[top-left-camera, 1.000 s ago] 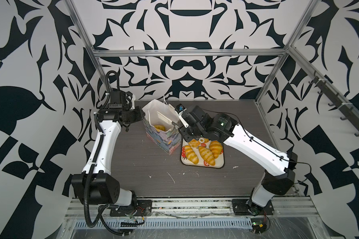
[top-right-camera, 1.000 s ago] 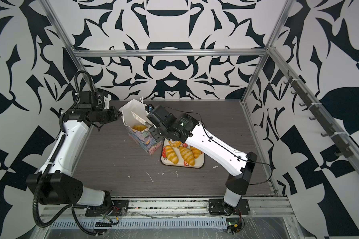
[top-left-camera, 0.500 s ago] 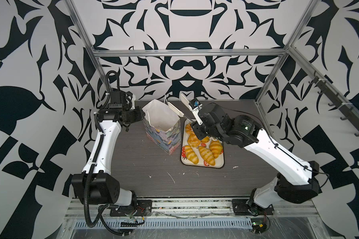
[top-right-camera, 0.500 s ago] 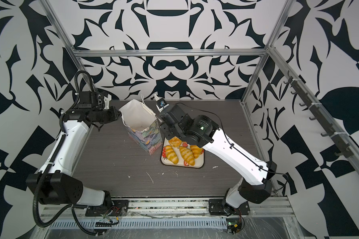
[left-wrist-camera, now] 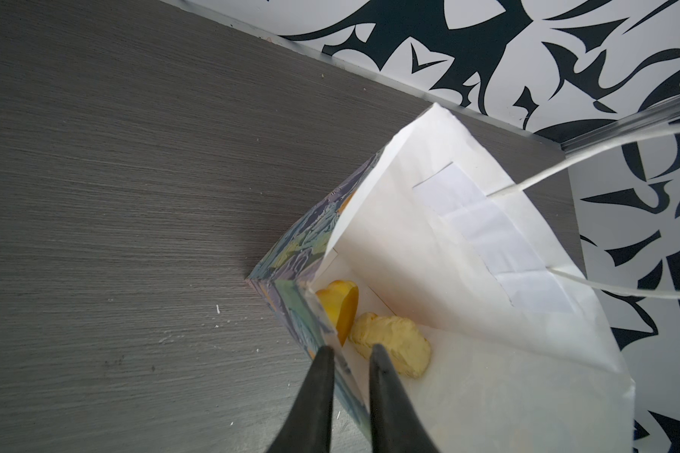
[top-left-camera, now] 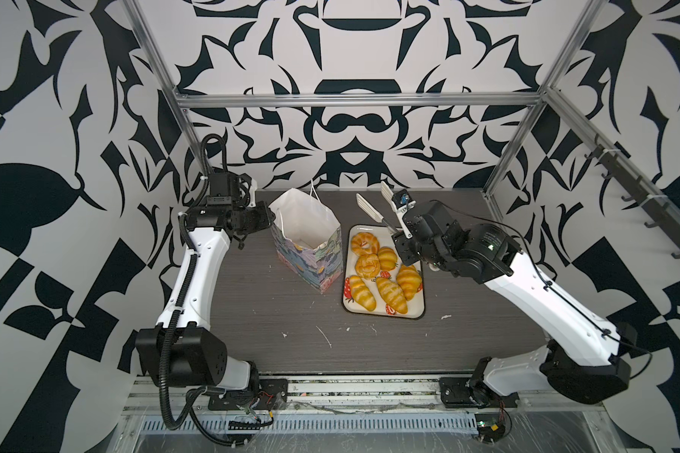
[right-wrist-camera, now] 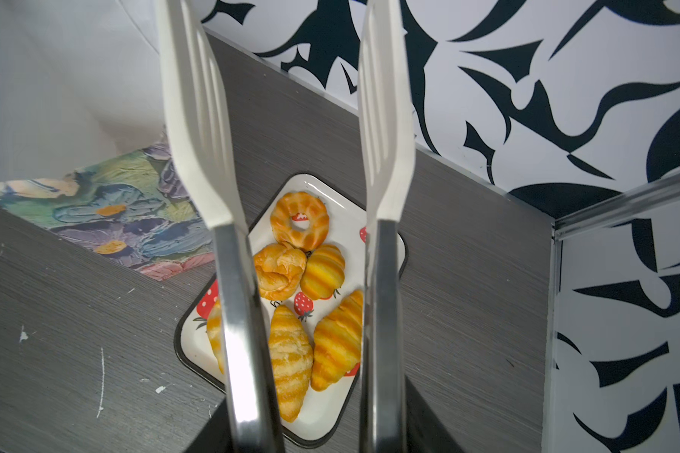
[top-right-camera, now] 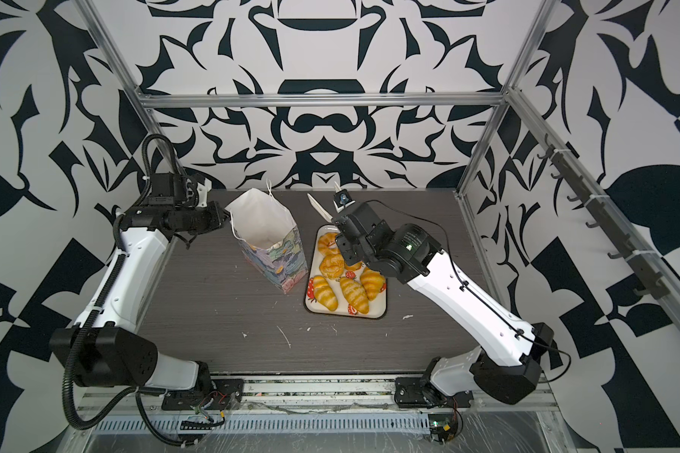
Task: Pack bread into a paper bag
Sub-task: Pick up the bread from the tray.
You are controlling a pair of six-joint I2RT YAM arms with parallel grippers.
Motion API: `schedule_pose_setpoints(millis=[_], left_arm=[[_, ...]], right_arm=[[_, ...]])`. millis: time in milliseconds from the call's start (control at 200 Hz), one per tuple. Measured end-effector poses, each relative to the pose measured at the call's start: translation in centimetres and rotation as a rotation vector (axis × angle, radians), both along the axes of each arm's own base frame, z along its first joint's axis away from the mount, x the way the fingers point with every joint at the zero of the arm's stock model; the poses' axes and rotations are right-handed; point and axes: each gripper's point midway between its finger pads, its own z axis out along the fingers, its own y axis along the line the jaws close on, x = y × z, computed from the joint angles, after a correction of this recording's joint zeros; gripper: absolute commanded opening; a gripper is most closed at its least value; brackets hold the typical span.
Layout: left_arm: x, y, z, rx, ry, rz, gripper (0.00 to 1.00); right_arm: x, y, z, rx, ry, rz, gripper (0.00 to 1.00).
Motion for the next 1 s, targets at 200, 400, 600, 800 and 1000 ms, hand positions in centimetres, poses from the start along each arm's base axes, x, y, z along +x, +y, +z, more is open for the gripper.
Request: schedule_pose_setpoints(millis=[200,400,600,800,1000], left_arm=[[0.0,-0.1,0.0,0.000,0.000,-0.003,0.21],[0.0,-0.1,0.0,0.001,0.000,-0.003,0.21],[0.0,-0.2,0.0,0.001,0.000,-0.005,0.21],[0.0,-0.3,0.0,0.001,0.000,-0.008,0.21],[-0.1,-0.4,0.0,0.001,-0.001,-0.012,0.22]], right_arm=[[1.5,-3.1,-2.9,-0.001,0.083,-0.104,0.51],[2.0,-4.7,-6.7,0.002,0.182,-0.159,0.51],[2.1,-5.3,-9.9,0.017,0.259,-0.186,0.50],[1.9,-6.3,-13.4,0.022,0.340,-0.217,0.50],[1.4,-6.2,-16.5,0.033,0.420,-0.221,0.50]])
